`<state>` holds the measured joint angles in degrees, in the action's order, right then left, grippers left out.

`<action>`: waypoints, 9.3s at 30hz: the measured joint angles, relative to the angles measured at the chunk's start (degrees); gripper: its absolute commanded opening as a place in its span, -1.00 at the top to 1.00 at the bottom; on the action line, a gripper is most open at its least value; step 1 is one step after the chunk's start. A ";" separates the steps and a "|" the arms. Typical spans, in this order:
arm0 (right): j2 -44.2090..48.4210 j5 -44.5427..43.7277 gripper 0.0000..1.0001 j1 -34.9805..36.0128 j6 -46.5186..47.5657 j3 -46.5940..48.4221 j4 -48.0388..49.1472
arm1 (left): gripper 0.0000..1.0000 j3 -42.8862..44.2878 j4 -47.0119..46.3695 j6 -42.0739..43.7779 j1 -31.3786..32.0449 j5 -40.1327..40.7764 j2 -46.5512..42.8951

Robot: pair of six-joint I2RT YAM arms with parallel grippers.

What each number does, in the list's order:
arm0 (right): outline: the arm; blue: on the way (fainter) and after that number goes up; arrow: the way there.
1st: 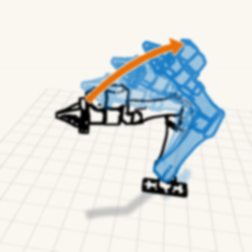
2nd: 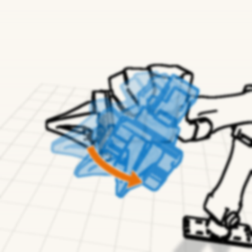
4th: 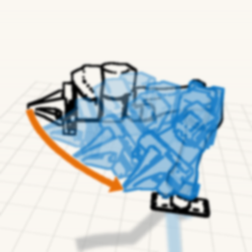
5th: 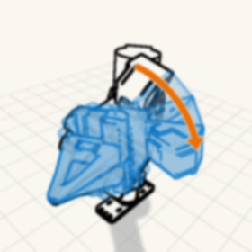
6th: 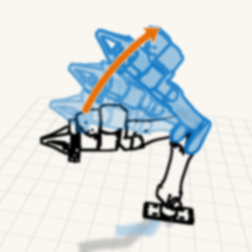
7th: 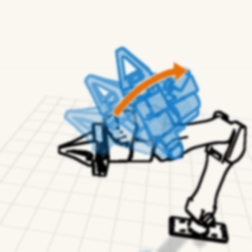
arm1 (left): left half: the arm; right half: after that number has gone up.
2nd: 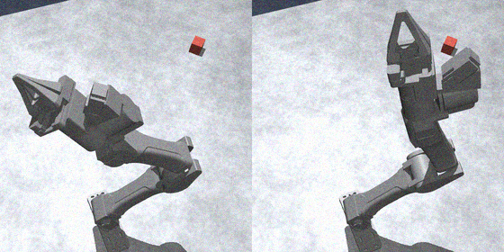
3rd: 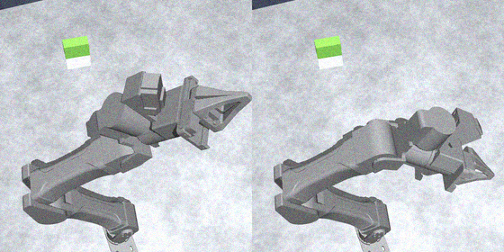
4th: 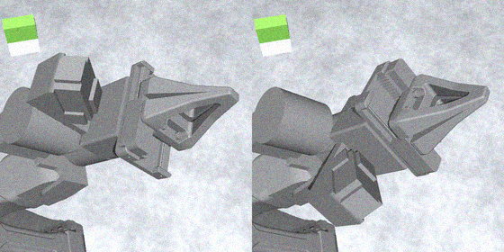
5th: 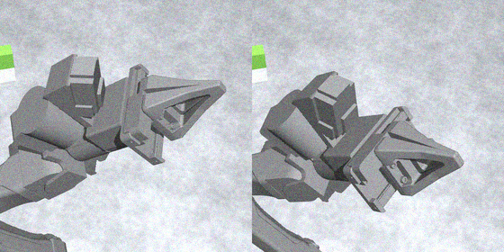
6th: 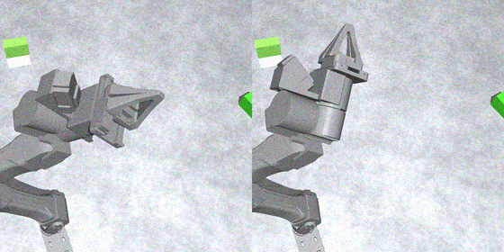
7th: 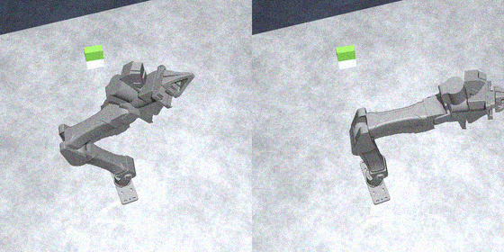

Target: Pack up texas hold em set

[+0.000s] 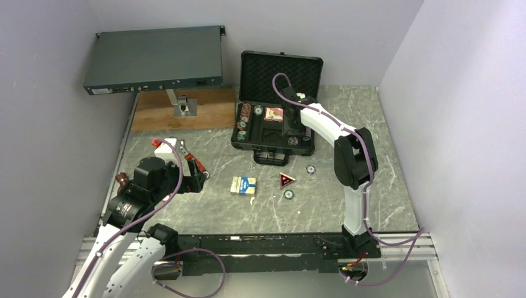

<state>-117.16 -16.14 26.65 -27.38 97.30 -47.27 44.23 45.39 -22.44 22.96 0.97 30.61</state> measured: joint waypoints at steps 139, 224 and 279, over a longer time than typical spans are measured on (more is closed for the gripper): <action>18.99 25.81 -0.57 28.70 32.17 -27.98 20.98 | -0.98 -0.63 1.05 -1.27 0.00 3.56 -1.49; 21.59 30.56 1.00 18.29 50.53 -19.10 9.84 | -0.98 -0.63 1.20 -1.20 -2.21 2.89 -1.75; 0.28 32.00 1.00 2.38 72.83 -2.71 8.41 | -0.98 -0.63 1.05 -0.79 -3.17 0.55 -0.42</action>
<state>-116.88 15.86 29.04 45.45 94.59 -38.85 43.59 46.44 -23.22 19.79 1.52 30.20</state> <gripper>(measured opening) 0.662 0.989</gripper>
